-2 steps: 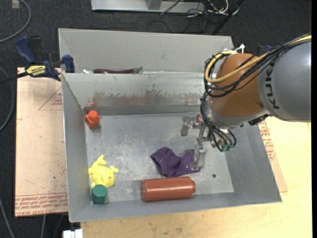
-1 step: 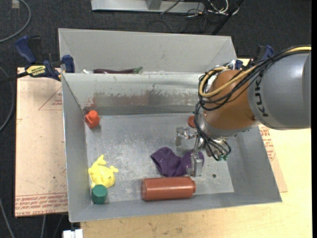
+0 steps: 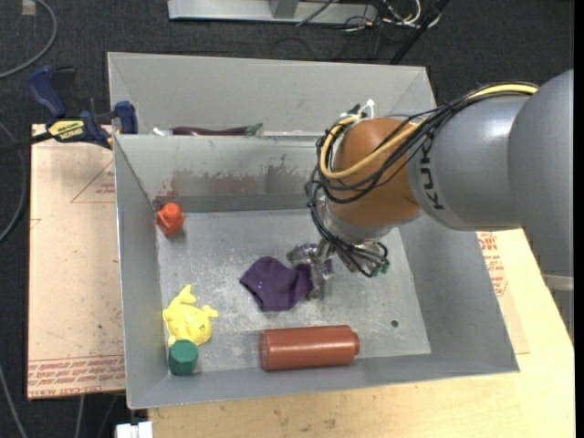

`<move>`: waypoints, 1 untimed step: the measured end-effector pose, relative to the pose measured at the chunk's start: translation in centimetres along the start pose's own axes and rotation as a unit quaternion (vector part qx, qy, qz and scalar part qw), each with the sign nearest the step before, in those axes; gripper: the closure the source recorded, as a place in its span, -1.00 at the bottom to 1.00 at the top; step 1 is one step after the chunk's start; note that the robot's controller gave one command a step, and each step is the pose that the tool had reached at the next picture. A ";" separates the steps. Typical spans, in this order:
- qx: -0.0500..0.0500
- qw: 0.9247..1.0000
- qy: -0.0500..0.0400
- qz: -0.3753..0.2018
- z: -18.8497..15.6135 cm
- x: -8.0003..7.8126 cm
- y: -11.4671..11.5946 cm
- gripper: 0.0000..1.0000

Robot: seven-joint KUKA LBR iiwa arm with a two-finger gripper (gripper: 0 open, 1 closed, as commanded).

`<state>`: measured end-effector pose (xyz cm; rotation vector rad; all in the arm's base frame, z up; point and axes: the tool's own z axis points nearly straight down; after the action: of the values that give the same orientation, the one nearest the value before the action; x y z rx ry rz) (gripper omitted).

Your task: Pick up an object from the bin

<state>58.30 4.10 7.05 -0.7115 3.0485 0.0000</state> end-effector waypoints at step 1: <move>0.000 1.000 0.000 0.000 0.0 0.0 0.0 1.00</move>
Offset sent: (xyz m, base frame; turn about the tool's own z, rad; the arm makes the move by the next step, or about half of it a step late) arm 0.0030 -0.0153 0.1826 -0.0569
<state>58.30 4.09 7.05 -0.7108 3.0486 0.0001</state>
